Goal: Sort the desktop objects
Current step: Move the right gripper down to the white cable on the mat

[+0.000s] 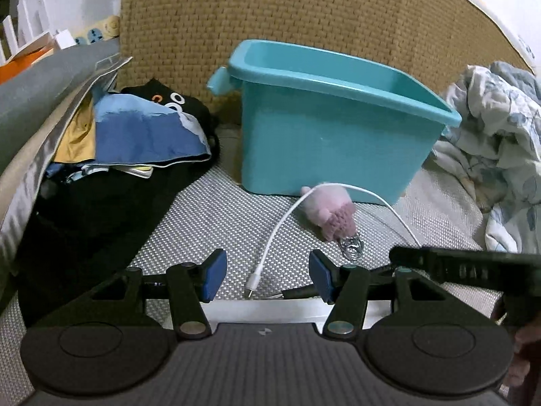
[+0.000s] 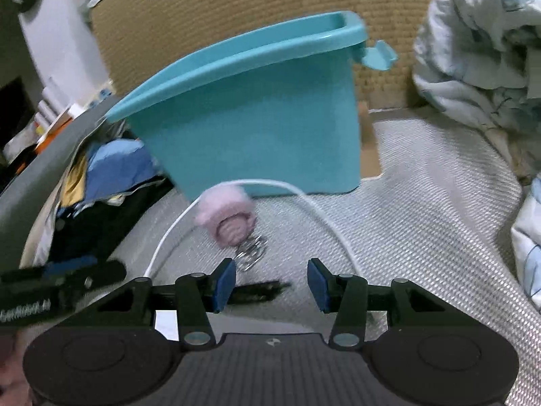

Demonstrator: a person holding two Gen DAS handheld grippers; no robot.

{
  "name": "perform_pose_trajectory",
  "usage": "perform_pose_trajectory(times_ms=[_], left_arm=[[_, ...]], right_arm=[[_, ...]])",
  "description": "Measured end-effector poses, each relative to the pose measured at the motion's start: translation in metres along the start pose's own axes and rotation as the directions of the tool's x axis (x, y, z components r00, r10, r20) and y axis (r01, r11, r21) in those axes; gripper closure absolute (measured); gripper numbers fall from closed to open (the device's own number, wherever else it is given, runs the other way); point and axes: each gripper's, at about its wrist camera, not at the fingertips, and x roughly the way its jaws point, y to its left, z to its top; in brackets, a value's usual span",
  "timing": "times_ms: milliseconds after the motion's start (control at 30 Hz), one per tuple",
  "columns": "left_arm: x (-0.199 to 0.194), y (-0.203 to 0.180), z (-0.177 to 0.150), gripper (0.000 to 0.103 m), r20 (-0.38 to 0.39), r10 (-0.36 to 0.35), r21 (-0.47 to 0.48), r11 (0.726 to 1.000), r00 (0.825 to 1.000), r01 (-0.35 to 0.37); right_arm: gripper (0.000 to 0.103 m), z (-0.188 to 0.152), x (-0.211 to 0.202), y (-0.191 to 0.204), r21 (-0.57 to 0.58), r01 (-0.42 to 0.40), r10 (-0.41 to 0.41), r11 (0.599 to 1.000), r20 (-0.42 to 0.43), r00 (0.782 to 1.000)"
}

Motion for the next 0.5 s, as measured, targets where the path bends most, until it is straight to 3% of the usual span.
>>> perform_pose_trajectory(times_ms=[100,267,433,500], left_arm=[[0.003,-0.001,-0.002,0.045,-0.007,0.001,0.010,1.000,1.000,-0.001],[0.006,-0.001,-0.002,0.045,-0.015,-0.005,0.005,1.000,1.000,0.005],[0.010,-0.004,-0.003,0.045,-0.030,-0.006,0.012,1.000,1.000,0.006],[0.010,-0.006,-0.003,0.045,-0.034,-0.006,0.020,1.000,0.999,0.007]], right_arm=[[0.052,0.005,-0.001,-0.006,0.026,-0.001,0.000,1.000,0.008,1.000],[0.052,0.012,-0.008,-0.018,-0.019,0.073,-0.072,0.997,0.052,0.996],[0.052,0.009,-0.001,-0.031,-0.041,0.128,-0.126,0.991,0.042,0.991],[0.057,0.005,0.005,-0.032,-0.058,0.144,-0.142,0.988,0.024,0.990]])
